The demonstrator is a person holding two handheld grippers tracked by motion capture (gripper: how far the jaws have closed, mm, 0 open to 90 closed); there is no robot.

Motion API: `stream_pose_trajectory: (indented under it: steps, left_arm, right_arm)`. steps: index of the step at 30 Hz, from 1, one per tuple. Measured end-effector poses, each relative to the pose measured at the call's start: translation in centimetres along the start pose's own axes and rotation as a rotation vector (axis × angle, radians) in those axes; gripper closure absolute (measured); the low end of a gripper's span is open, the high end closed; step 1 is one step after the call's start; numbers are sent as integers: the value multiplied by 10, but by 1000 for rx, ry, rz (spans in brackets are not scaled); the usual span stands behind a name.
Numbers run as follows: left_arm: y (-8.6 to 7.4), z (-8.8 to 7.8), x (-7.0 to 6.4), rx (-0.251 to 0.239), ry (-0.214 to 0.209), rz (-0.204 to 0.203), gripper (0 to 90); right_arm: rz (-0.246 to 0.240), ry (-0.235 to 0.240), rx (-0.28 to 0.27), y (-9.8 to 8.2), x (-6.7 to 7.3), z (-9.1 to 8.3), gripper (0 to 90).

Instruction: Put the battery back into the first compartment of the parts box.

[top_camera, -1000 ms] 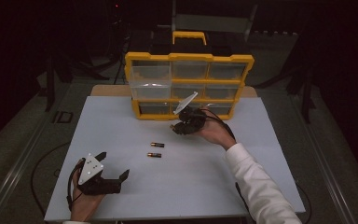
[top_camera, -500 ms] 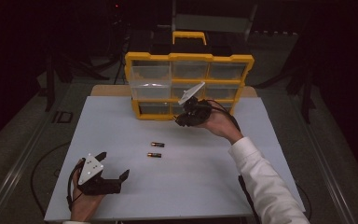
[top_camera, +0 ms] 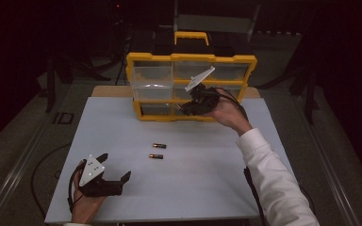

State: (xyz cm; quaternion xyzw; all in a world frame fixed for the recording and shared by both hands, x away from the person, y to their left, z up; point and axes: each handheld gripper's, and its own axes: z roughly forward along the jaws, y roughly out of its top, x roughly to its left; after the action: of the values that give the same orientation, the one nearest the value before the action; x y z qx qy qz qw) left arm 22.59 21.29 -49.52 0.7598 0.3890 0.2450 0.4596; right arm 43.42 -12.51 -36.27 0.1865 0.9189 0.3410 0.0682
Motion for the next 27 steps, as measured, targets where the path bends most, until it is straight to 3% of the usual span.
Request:
stream_pose_trajectory:
  steps: [27]
  left_arm:
    - [0,0,1,-6,-6,-11,0]
  right_arm:
    - [21,-20,-64,31,-19,-38,770]
